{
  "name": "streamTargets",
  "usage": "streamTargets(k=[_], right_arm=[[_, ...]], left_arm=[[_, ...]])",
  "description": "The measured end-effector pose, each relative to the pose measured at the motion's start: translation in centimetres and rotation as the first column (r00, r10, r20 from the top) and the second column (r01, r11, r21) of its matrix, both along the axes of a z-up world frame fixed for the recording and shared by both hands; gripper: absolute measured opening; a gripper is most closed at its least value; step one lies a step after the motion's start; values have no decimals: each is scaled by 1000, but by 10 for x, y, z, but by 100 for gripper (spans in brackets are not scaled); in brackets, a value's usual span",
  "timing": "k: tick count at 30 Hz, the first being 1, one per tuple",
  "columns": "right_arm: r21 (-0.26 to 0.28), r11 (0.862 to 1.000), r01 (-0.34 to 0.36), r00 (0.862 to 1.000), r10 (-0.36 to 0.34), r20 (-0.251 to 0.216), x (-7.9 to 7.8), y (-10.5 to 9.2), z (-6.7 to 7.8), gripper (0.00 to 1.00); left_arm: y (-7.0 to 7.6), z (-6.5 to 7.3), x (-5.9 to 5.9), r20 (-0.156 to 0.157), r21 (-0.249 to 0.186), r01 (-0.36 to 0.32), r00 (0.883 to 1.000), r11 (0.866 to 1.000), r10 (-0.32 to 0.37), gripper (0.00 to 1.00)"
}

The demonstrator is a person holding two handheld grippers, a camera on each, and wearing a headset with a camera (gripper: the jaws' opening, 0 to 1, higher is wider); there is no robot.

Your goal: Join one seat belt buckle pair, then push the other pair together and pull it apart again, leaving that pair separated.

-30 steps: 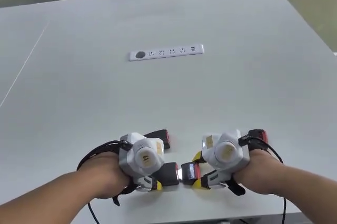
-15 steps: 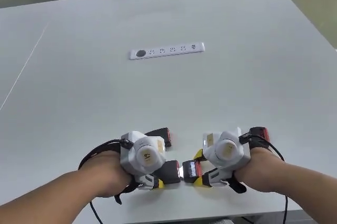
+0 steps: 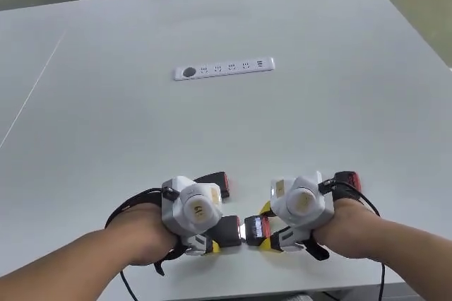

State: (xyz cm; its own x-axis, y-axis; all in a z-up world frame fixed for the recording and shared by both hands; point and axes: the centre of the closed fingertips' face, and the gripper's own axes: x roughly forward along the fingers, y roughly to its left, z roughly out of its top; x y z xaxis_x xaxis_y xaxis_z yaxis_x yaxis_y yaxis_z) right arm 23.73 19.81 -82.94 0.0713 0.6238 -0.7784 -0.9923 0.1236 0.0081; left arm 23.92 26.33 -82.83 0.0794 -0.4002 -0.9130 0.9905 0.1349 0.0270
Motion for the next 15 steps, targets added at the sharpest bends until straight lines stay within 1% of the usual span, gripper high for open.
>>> streamTargets(k=[8,15], right_arm=[[-2,1000,1,1000,-1,2,0,0,0,36],[7,1000,6,1000,-6,4,0,-2,0,36]], left_arm=[[0,0,0,3,2,-17,1000,1000,17,34],[1,1,0,7,-5,-12,1000,1000,12,34]])
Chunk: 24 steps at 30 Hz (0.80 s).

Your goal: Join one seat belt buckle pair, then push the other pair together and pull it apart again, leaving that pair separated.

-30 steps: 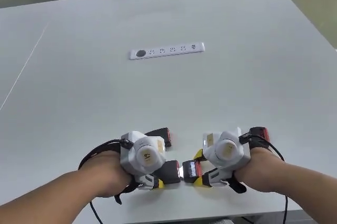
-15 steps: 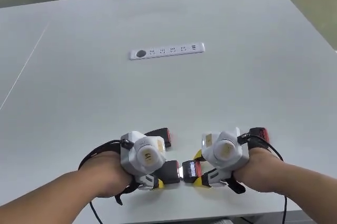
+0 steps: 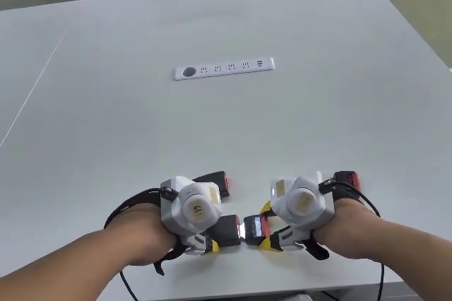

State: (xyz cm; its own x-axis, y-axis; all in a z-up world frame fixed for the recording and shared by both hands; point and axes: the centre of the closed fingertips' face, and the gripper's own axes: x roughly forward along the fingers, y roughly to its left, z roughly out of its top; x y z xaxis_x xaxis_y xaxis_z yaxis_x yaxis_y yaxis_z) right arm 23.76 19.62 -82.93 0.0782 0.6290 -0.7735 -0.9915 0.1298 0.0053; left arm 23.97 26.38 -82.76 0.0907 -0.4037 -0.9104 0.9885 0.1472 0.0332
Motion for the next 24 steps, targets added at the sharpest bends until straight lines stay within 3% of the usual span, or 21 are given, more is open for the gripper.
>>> streamTargets(k=[24], right_arm=[[4,1000,25,1000,-25,-7,0,-3,1,35]], left_arm=[[3,0,1,10,12,-21,1000,1000,21,35]])
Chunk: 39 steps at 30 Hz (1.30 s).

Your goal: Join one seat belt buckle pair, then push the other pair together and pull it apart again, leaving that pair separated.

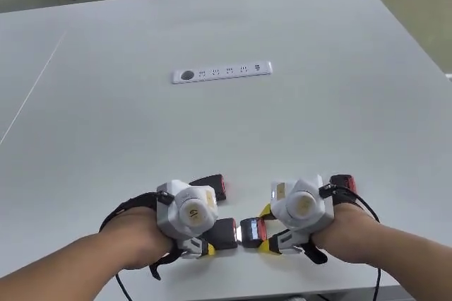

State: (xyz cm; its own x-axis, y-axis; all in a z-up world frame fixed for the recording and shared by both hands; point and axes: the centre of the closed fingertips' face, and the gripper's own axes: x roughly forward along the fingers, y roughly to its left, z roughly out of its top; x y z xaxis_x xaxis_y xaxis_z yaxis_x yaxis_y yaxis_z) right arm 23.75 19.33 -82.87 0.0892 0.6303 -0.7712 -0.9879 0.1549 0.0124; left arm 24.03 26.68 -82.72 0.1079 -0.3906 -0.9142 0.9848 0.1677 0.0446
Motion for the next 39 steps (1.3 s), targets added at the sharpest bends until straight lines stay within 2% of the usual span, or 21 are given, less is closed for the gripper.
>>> streamTargets(k=[4,12,17,25,28,34,39], right_arm=[[9,1000,17,1000,-17,-13,0,-1,4,35],[53,998,24,1000,-24,-8,0,-2,26,32],[61,997,38,999,-39,12,7,-12,32,34],[37,995,93,995,-94,40,32,-54,35,34],[17,993,117,992,-117,55,47,-79,36,34],[-16,985,173,982,-172,74,69,-122,34,34],[-42,977,209,976,-205,80,79,-153,29,34]], left_arm=[[6,2,-2,25,32,36,999,999,-37,34],[5,30,6,32,-16,-2,999,1000,3,39],[3,43,19,48,-47,-26,998,999,28,40],[14,44,53,77,-17,-47,996,999,48,42],[16,43,68,87,-3,-46,995,999,46,43],[20,37,88,79,26,-46,996,999,44,44],[22,25,95,58,52,-37,998,998,34,45]])
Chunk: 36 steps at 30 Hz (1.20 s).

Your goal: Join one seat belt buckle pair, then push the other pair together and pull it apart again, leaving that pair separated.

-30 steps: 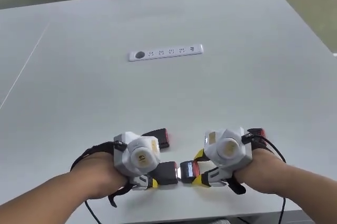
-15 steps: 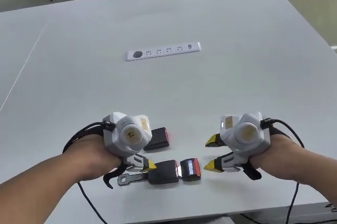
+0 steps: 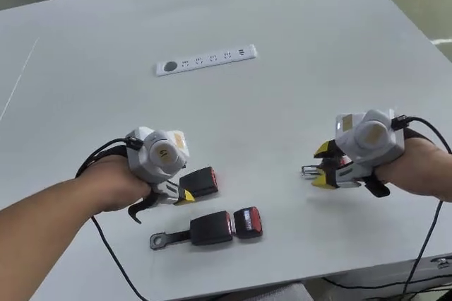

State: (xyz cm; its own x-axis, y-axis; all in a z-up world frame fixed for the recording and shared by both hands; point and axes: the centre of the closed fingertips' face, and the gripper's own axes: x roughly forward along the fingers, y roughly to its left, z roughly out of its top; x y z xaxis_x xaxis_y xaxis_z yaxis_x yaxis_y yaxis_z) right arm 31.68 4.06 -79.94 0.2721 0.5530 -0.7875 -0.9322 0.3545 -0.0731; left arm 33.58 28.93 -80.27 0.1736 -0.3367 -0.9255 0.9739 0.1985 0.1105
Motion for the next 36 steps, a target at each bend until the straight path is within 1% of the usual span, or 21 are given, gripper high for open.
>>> streamTargets(k=[3,5,7,10,14,17,18,19,21,22,23,24,25,30,31,34,36], right_arm=[[-6,1000,13,1000,-13,-8,1,-10,-4,34],[-16,1000,11,1000,-11,-21,-2,-12,-9,35],[-23,1000,2,1000,-3,-25,-3,-12,-14,35],[-19,1000,1,999,-2,-36,-1,-10,-13,35],[-35,999,-34,999,33,-40,-1,-9,-16,35],[-44,998,-53,998,51,-44,-1,-10,-16,36],[-52,997,-62,997,60,-45,0,-11,-17,36],[-60,996,-72,997,69,-45,-1,-12,-17,36],[-82,992,-91,995,87,-53,-2,-16,-20,36],[-88,991,-96,994,91,-56,-3,-19,-23,36],[-91,991,-98,994,93,-58,-3,-21,-24,36],[-95,991,-100,994,94,-61,-4,-23,-25,36],[-77,993,-90,994,85,-65,-3,-23,-23,36],[-92,989,-118,991,112,-66,-4,-22,-24,35],[-89,989,-115,992,109,-70,-4,-22,-24,35],[-85,990,-115,991,109,-74,-4,-22,-25,35],[-83,990,-113,991,107,-76,-4,-22,-25,35]], left_arm=[[0,-7,1,-14,14,11,1000,1000,-11,46],[0,-11,2,-24,23,16,1000,1000,-16,46],[1,-15,4,-32,32,20,999,999,-19,46],[0,-19,6,-44,44,32,999,999,-30,46],[-4,-23,9,-53,45,43,998,998,-41,45],[-5,-28,6,-69,56,55,996,997,-51,44],[-6,-27,5,-80,49,64,995,997,-60,42],[-6,-26,5,-79,51,60,995,997,-56,41],[-7,-26,3,-91,47,74,993,996,-69,38],[-8,-27,0,-104,43,77,992,996,-72,35],[-8,-26,1,-94,44,72,993,996,-68,35],[-8,-25,-1,-94,44,85,992,995,-81,35],[-8,-26,0,-94,45,83,992,996,-79,34],[-10,-25,-4,-84,57,125,989,990,-120,34],[-10,-25,-4,-83,63,134,988,989,-128,34],[-11,-26,-4,-85,79,153,986,985,-146,33],[-11,-26,-4,-92,89,150,986,985,-142,33]])
